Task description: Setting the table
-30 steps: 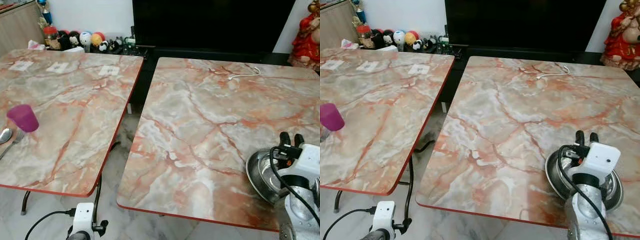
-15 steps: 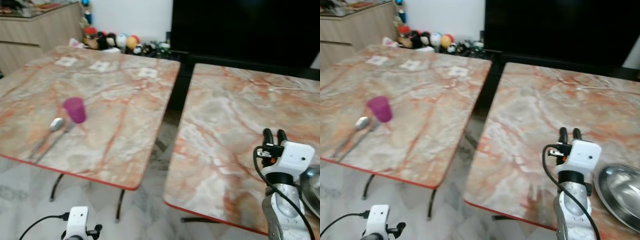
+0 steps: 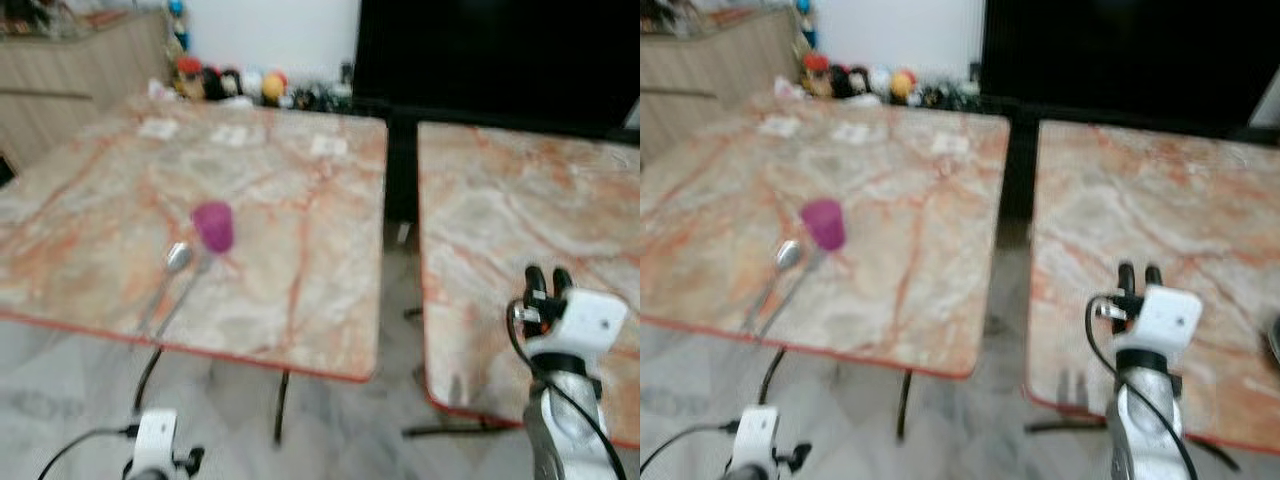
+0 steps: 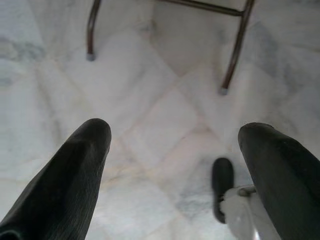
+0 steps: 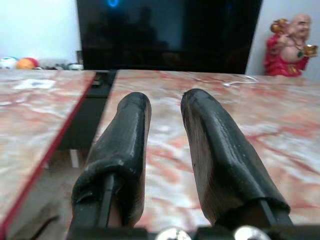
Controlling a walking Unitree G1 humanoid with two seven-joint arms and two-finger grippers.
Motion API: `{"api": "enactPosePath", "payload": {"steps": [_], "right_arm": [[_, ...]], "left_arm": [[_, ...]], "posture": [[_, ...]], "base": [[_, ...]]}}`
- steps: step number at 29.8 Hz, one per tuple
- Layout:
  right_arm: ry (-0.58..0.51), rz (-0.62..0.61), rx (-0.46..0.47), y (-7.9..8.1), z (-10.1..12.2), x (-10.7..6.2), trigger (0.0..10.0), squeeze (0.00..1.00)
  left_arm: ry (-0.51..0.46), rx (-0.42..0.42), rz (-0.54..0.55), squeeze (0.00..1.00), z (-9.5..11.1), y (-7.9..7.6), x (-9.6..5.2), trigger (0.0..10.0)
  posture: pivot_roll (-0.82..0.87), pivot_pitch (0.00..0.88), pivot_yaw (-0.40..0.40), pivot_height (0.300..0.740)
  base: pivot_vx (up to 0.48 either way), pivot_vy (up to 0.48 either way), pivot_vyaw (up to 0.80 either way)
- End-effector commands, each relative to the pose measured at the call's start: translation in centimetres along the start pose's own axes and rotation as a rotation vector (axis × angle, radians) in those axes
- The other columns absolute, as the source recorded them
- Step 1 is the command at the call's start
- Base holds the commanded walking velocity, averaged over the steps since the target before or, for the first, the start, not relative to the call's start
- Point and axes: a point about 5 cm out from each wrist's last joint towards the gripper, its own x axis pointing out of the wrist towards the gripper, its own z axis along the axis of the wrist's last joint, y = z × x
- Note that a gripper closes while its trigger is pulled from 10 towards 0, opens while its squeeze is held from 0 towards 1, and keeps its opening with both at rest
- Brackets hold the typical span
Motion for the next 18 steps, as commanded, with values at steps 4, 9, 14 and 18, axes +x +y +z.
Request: {"api": "enactPosePath", "payload": {"steps": [4,9,14,18], "right_arm": [[0.009,-0.013,-0.015,-0.51,-0.23,-0.11,10.0,0.0],[0.009,-0.007,-0.008,-0.22,-0.21,-0.07,10.0,0.0],[0.008,-0.003,-0.008,-0.11,-0.22,-0.04,10.0,0.0],[0.012,-0.002,-0.006,-0.05,-0.33,-0.02,10.0,0.0]], "left_arm": [[0.003,-0.006,-0.014,0.0,0.07,-0.73,0.11,10.0],[0.0,-0.008,-0.013,0.0,0.09,-0.7,0.11,10.0],[-0.002,-0.009,-0.013,0.0,0.09,-0.67,0.1,10.0],[-0.003,-0.01,-0.012,0.0,0.13,-0.64,0.1,10.0]], "posture": [[0.08,0.026,-0.025,0.74],[0.08,0.026,-0.027,0.74],[0.08,0.028,-0.026,0.74],[0.08,0.03,-0.026,0.74]], "base": [[0.0,0.48,0.0],[0.0,0.48,0.0],[0.0,0.48,0.0],[0.0,0.48,0.0]]}}
